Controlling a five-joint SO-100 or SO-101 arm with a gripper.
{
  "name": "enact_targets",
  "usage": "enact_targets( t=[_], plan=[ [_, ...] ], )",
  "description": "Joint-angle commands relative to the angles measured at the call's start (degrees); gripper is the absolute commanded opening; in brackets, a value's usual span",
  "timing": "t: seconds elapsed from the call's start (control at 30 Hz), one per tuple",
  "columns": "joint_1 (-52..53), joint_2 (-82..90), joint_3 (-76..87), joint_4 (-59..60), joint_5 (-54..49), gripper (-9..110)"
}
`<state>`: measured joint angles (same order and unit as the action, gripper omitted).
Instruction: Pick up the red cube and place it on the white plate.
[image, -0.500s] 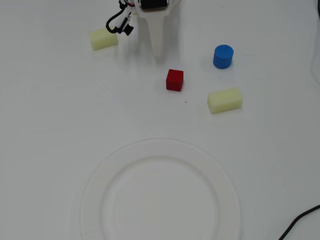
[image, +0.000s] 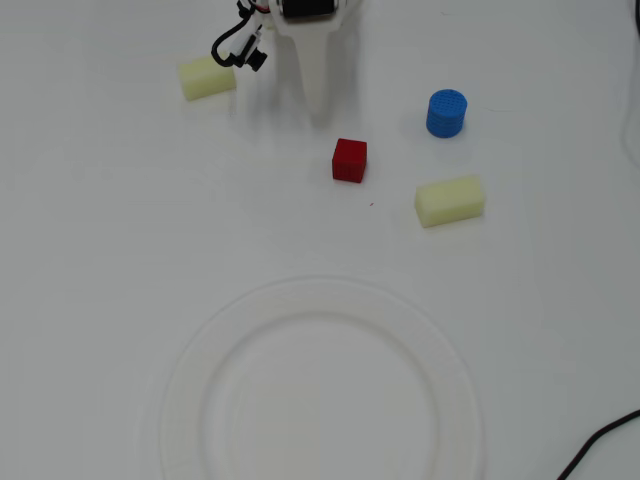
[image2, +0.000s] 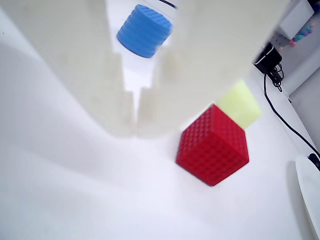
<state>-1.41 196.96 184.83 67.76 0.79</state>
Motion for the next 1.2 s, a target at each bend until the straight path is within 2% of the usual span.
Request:
enact_targets(
  t=[0.0,0.13,0.3,0.67,0.97,1.17],
  plan=[
    [-0.18,0.44,0.97,-1.32,-1.23,0],
    [1.85,0.44,-0.79,-2.64,-0.88,0],
    [3.16,-2.2,-10.46,-2.55,3.25,2],
    [-2.72,-31.9,-34.19,-5.36,6.94,22],
    [-8.09,-57.48,-39.29,-12.57,11.07,27],
    [-9.23,-66.45,-42.45,-16.17,12.3,27]
  ],
)
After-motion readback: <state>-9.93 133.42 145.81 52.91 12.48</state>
